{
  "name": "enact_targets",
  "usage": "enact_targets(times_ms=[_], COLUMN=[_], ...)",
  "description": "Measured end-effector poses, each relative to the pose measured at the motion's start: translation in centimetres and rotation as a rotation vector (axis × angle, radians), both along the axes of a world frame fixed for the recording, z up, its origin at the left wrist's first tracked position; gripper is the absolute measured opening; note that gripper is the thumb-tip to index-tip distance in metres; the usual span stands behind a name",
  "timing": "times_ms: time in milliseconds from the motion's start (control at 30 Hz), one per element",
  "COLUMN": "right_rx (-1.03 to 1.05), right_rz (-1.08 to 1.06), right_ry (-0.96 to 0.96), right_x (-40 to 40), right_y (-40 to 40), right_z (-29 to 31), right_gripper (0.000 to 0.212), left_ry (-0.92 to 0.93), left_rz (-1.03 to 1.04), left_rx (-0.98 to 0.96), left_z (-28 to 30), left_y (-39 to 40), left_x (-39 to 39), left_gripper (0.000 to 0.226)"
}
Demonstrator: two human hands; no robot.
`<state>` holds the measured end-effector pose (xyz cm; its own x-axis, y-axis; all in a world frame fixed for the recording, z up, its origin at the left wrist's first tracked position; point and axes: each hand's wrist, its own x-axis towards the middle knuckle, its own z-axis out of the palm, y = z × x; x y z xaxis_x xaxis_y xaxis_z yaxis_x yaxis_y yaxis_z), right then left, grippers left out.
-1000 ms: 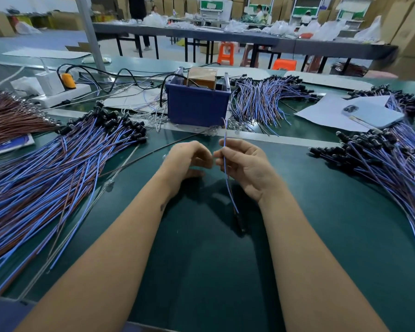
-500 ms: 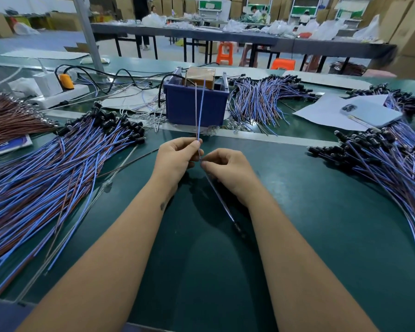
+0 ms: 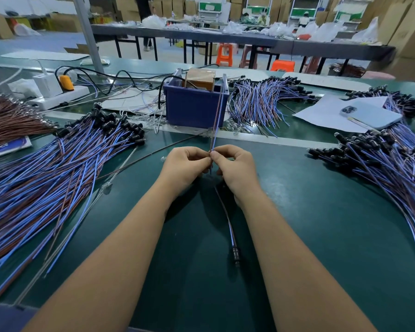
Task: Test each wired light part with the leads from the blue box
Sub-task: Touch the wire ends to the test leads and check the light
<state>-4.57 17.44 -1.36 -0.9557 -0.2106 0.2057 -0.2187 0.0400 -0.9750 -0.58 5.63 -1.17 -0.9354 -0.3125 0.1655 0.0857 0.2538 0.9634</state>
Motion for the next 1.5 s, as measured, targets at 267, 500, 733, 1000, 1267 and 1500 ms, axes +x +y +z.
enact_targets(times_ms=[267,500,733,1000,1267,1500], right_rx=[-0.022,0.051,0.055,0.026,0.097,0.117], right_rz=[-0.105,-0.163,-0.262,-0.264,-0.271,-0.322], right_ry=[-0.038,0.036,0.064,0.042,0.03,-0.012], right_x=[-0.7,-1.1,-1.9,-2.7,-2.8,-2.7], right_y=[0.5,0.6,1.1,1.3,1.0,0.6], right_z=[0.1,-0.3,-0.3,-0.6,-0.7,-0.6], right_gripper=[0.017,0.015,0.014,0.029,0.028,0.028], left_ry=[0.038,0.042,0.033,0.031,0.027,0.04], left_rz=[0.203,0.307,0.304,0.322,0.318,0.319], left_rx=[0.152,0.127,0.135,0.133,0.099,0.1], left_z=[-0.2,-0.7,-0.8,-1.2,-1.6,-1.9], left_y=[-1.4,-2.4,-2.8,-3.4,-3.9,-4.1], left_x=[-0.4,-0.8,-1.1,-1.6,-2.1,-2.3], left_gripper=[0.02,0.025,0.026,0.027,0.029,0.031])
